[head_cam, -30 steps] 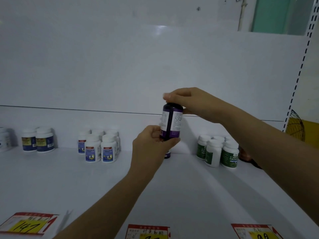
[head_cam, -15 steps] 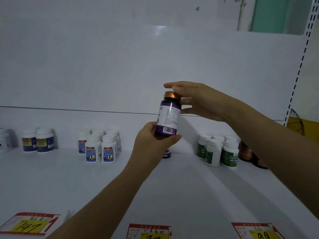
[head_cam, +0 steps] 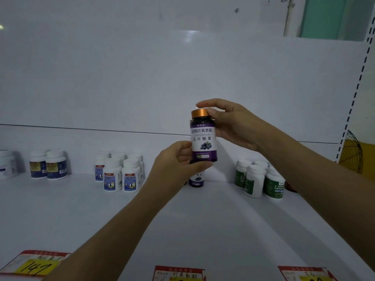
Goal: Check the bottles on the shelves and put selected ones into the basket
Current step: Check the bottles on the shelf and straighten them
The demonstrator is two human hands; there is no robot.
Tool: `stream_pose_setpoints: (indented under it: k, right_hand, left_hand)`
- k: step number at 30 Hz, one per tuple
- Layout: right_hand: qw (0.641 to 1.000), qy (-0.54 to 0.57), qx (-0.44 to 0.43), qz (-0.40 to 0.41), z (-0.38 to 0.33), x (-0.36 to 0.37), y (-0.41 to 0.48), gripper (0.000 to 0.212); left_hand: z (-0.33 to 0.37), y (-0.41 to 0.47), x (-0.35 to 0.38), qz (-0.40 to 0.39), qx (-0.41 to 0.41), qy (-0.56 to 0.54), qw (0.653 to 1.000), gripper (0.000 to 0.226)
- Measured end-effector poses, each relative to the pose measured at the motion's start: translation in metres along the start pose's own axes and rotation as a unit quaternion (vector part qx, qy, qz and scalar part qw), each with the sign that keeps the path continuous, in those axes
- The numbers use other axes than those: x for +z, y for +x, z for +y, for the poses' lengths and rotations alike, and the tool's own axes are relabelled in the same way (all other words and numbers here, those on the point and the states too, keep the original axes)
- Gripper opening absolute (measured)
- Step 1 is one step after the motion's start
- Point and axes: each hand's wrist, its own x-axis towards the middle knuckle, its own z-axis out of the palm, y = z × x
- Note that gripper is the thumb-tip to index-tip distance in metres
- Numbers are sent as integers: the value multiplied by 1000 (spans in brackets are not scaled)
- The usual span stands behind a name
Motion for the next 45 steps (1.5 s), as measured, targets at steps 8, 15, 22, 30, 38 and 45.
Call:
stream_pose_setpoints:
  k: [8,15,22,30,38,45]
  right_hand:
    - [999,-19,38,5,6,3,5,34]
    - [988,-146,40,34,2,12,5,36]
    - [888,-368,-270,58,5,51,-21,45]
    - [906,-309,-275,90,-4,56,-23,52]
    - [970,-112,186,104,-17,28,11,25]
    - [929,-67,346,113,21,20,1,40]
  left_hand:
    - [-10,2,-3,63,21,-4,998,47]
    - [-21,8,3,89,46,67,993,56]
    - [-15,21,-8,216,165,66,960,53]
    - [1,20,-19,145,141,105,974,50]
    - [52,24,-30,-104,-222,-28,969,64]
    - [35,21,-31,-155,-348,-29,924,77]
